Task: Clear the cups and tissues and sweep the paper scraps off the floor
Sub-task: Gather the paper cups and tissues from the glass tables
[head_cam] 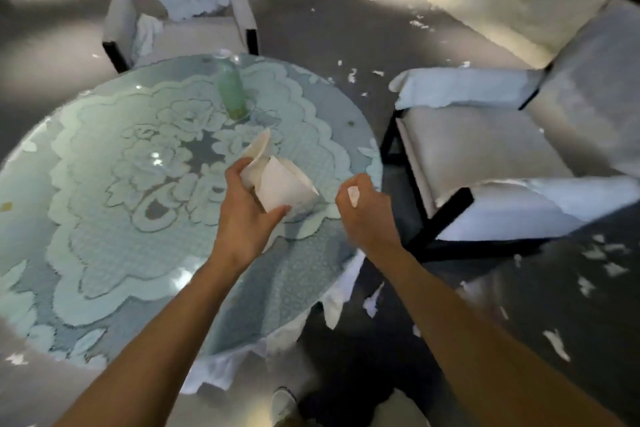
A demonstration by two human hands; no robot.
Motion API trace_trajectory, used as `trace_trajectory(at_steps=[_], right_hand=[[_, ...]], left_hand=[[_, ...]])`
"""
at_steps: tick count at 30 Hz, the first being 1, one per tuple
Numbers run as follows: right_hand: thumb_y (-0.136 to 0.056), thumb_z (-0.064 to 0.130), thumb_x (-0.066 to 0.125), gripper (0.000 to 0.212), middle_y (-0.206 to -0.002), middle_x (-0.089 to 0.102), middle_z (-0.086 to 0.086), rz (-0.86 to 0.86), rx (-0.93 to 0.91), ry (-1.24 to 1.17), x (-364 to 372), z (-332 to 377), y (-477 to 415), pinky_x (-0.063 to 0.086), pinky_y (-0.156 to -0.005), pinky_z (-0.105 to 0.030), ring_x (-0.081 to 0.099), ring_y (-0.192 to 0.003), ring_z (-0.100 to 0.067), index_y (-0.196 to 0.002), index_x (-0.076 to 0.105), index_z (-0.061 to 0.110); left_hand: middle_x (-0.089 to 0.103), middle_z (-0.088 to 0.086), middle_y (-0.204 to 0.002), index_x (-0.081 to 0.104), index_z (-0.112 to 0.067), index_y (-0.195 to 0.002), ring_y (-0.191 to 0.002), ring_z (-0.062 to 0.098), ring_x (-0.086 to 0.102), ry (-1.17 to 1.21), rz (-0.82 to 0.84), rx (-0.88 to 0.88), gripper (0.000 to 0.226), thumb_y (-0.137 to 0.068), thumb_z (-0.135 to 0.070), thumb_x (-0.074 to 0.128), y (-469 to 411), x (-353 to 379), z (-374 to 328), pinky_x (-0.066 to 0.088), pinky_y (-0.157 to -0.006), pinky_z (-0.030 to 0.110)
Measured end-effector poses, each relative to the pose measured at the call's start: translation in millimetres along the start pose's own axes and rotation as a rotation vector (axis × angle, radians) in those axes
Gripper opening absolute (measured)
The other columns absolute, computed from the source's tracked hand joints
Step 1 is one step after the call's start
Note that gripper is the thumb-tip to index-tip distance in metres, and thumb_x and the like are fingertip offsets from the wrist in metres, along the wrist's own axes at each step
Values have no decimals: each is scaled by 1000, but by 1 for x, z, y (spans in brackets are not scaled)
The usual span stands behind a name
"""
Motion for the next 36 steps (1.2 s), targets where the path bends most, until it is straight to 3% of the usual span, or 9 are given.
trace_trajectory(at_steps=[3, 7, 11, 14, 18, 22, 28, 34, 36], right_hand=[[-94, 21, 52, 10, -87, 57, -9, -194, 147, -18, -79, -50, 5, 26, -58, -20, 47, -68, -19, -93, 47, 12], [-94, 27, 50, 20, -112, 54, -9, -403, 337, 39, -187, -125, 33, 35, -71, -27, 55, -88, -27, -101, 54, 9], [-93, 30, 50, 24, -112, 59, -7, -519, 446, -20, -301, -211, 76, 42, -71, -29, 57, -86, -22, -112, 53, 16], [-92, 31, 51, 29, -113, 61, -8, -548, 523, -2, -394, -284, 115, 41, -70, -26, 58, -86, -22, -119, 54, 19], [-89, 30, 55, 21, -99, 64, -6, -627, 602, 32, -517, -371, 175, 46, -68, -29, 63, -86, -26, -108, 59, 20], [-90, 29, 57, 12, -93, 62, -2, -737, 691, 18, -615, -433, 229, 47, -63, -24, 61, -78, -19, -100, 56, 22], [-89, 34, 56, 23, -93, 58, 3, -881, 814, -23, -726, -523, 269, 55, -81, -43, 61, -90, -20, -106, 57, 20], [-89, 35, 55, 24, -81, 51, 15, -1012, 879, -57, -827, -621, 262, 53, -64, -28, 55, -72, -7, -110, 53, 25], [-89, 35, 55, 23, -80, 50, 15, -1071, 890, -88, -868, -653, 250, 45, -51, -19, 55, -68, -6, -109, 50, 26]], left_hand=[[43, -20, -117, 25, -25, -128, -101, -6, 52, 72, 143, 87, 81, -71, -4, 79, -7, 75, -44, 48, -81, 11], [47, -6, -124, 26, -33, -126, -106, 10, 54, 35, 319, 146, 83, -70, -6, 80, -2, 183, -99, 49, -81, 24], [47, -7, -121, 27, -39, -123, -105, 11, 50, 24, 469, 247, 84, -67, -8, 82, 33, 323, -162, 42, -77, 18], [47, -7, -122, 26, -41, -124, -106, 12, 51, 61, 619, 270, 86, -67, -10, 83, 78, 443, -211, 45, -82, 27], [51, -2, -114, 25, -35, -125, -94, 10, 54, 78, 737, 297, 85, -68, -9, 81, 138, 583, -278, 45, -72, 21], [49, 3, -123, 23, -32, -128, -107, 21, 51, 65, 873, 301, 85, -70, -12, 81, 187, 686, -330, 46, -66, 14], [44, -1, -128, 23, -32, -131, -110, 17, 45, 48, 1000, 352, 87, -69, -13, 80, 225, 829, -393, 41, -69, 19], [35, -19, -121, 17, -53, -118, -113, 15, 42, 189, 1139, 439, 93, -66, -11, 81, 236, 985, -449, 47, -89, 35], [35, -26, -113, 17, -62, -113, -103, 9, 45, 209, 1154, 445, 96, -65, -9, 81, 232, 1041, -471, 47, -79, 24]])
Point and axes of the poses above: each hand's wrist, its own y-axis away from the middle knuckle, its own x-axis out of the palm, z = x × y, the point moved 6 cm from there along -y, towards the middle knuckle
